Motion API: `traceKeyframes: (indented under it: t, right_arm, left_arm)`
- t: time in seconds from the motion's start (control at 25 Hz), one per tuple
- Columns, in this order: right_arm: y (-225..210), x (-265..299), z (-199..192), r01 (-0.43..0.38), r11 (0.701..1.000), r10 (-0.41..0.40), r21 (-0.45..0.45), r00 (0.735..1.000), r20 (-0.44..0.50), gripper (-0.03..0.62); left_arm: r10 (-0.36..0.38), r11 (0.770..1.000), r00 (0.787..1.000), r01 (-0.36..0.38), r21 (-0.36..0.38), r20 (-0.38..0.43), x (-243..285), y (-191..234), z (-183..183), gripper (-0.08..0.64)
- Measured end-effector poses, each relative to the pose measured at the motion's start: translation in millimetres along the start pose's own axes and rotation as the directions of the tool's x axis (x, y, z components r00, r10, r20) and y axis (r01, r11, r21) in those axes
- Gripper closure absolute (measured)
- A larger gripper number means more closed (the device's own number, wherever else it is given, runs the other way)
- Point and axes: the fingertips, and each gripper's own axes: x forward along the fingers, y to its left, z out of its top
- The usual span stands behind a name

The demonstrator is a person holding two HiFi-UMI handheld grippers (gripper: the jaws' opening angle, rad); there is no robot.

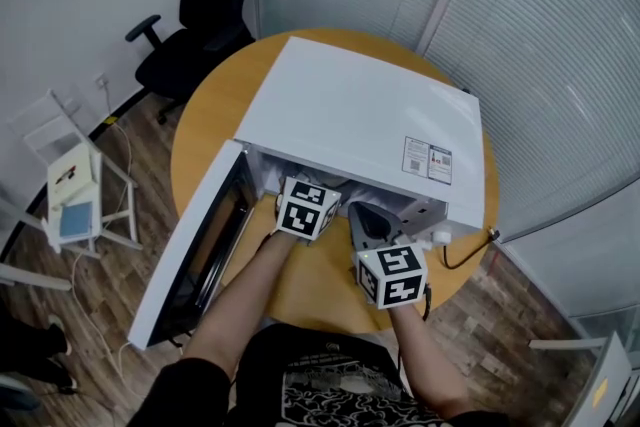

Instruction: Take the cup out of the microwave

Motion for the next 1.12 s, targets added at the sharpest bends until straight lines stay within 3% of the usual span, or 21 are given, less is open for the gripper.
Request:
traceKeyframes:
  t: [0.2,0.68,0.84,1.12]
  right_arm:
    - [-3,1,-2,0.009,1.0,-0.009,0.005,1.0,-0.005,0.577]
    - [-15,0,-10,0.029,0.999,-0.028,0.015,0.999,-0.014,0.577]
    - [-13,-1,-12,0.024,1.0,-0.024,0.017,1.0,-0.018,0.577]
    - [-17,-3,-12,0.028,0.999,-0.028,0.021,1.0,-0.014,0.577]
  left_arm:
    - [-0.009,0.999,1.0,0.008,0.032,0.018,6,-4,11,0.04]
    - [0.064,0.997,0.998,-0.064,0.052,0.009,21,7,8,0.043]
    - [0.067,0.996,0.998,-0.068,0.064,0.009,19,6,8,0.124]
    - [0.085,0.994,0.996,-0.085,0.063,0.009,19,7,8,0.129]
